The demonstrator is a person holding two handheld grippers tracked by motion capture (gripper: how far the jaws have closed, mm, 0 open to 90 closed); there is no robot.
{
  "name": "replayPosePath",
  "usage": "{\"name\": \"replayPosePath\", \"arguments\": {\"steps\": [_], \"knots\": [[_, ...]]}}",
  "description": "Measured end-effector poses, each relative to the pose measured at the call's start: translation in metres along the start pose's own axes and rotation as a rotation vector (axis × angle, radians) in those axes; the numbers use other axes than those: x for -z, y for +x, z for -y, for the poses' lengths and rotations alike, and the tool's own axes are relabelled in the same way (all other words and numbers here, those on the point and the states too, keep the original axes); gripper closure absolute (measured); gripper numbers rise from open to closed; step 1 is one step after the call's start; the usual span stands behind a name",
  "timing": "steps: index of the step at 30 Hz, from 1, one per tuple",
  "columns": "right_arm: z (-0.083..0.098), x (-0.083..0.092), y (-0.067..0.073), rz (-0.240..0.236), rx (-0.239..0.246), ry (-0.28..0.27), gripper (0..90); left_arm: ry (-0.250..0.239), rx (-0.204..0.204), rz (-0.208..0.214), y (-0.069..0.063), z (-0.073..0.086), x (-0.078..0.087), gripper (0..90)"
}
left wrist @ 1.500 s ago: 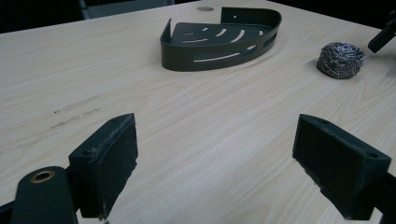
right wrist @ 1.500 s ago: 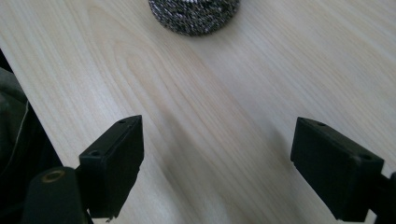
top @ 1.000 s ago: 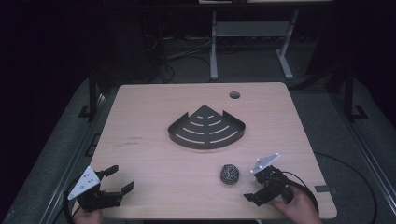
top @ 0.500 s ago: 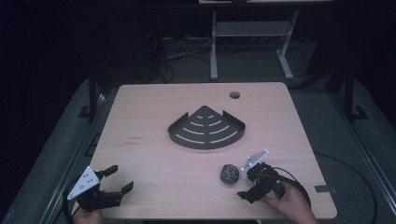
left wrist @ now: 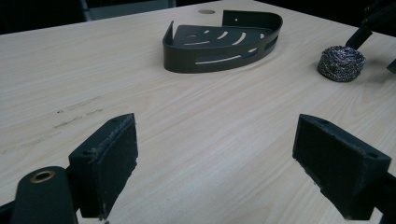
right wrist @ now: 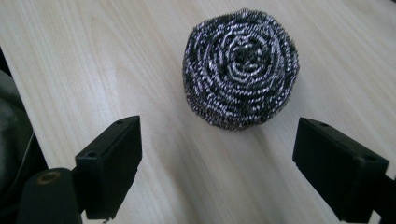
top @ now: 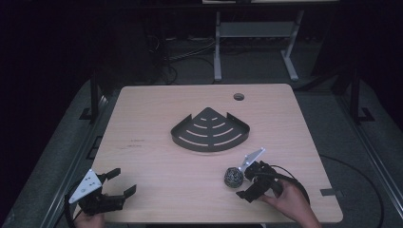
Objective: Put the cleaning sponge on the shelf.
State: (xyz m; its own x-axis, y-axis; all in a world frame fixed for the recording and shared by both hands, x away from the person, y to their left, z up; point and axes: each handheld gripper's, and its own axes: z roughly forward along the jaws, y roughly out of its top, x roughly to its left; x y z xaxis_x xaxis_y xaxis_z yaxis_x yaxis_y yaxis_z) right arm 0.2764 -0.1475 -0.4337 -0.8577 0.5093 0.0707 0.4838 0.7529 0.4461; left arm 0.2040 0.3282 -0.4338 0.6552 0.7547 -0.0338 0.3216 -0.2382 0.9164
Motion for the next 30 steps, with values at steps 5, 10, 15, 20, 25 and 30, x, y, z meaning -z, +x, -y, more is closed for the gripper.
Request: {"name": "replayPosePath", "arguments": {"steps": [5, 10, 15, 20, 25, 30], "knots": [[-0.008, -0.001, 0.0, 0.01, 0.02, 0.015, 15.3, 0.001, -0.002, 0.002, 0.0, 0.0, 0.0, 13.3], [-0.015, -0.004, -0.002, 0.007, 0.031, 0.034, 15.3, -0.002, 0.002, -0.001, 0.0, 0.0, 0.0, 13.3], [-0.021, -0.008, -0.002, -0.005, 0.043, 0.046, 15.3, -0.002, 0.003, -0.001, 0.0, 0.0, 0.001, 13.3], [-0.026, -0.009, -0.004, -0.007, 0.044, 0.052, 15.3, -0.004, 0.004, -0.001, 0.0, 0.0, 0.001, 13.3], [-0.031, -0.012, -0.004, -0.009, 0.049, 0.066, 15.4, -0.007, 0.004, -0.003, 0.0, 0.0, 0.001, 13.3], [-0.036, -0.015, -0.005, -0.003, 0.053, 0.078, 15.5, -0.007, 0.003, -0.002, 0.0, -0.001, 0.001, 13.3]]}}
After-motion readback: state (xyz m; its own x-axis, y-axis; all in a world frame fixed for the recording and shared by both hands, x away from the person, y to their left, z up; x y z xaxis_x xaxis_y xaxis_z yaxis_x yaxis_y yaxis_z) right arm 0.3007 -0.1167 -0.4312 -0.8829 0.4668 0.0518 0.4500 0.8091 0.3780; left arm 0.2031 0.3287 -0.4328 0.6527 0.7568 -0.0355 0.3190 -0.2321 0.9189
